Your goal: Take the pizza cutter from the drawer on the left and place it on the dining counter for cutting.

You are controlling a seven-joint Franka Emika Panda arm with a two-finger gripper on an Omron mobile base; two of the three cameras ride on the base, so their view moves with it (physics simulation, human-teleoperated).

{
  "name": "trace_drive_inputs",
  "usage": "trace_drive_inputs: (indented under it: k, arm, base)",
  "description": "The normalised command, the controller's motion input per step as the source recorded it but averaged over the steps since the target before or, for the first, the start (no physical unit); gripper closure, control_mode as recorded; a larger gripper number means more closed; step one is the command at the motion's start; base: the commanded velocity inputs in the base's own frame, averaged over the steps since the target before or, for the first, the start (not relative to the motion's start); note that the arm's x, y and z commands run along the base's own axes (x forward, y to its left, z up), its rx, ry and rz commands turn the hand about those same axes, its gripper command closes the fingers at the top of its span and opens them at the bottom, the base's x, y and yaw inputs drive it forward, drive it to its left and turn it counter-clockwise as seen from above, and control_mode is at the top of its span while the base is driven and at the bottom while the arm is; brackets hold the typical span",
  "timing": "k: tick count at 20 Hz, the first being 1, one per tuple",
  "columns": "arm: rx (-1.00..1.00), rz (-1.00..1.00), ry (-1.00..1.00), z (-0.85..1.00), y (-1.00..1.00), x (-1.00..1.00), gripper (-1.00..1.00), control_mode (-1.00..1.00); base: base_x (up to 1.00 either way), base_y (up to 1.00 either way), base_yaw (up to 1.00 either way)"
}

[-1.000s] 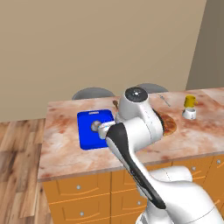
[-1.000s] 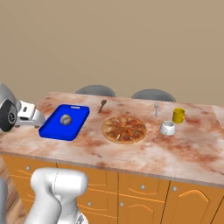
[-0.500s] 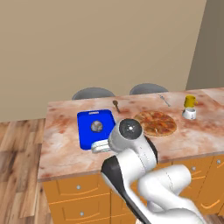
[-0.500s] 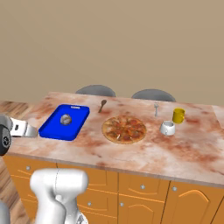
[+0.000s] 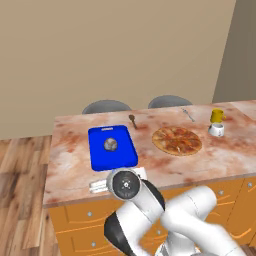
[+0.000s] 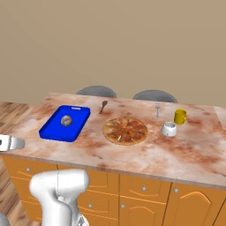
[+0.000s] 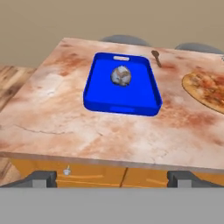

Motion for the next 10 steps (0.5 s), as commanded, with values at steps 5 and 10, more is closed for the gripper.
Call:
trace_drive_inputs:
  k: [5,10]
  arm:
    - [0.05,0.0,-0.18,-0.45,0.06,-0.19,-1.0,-1.0]
    - [0.08,0.0,-0.16,-0.4,0.0,-0.09,-1.0,-1.0]
  base:
    - [0.0,0.0,0.0]
    - [0.0,0.0,0.0]
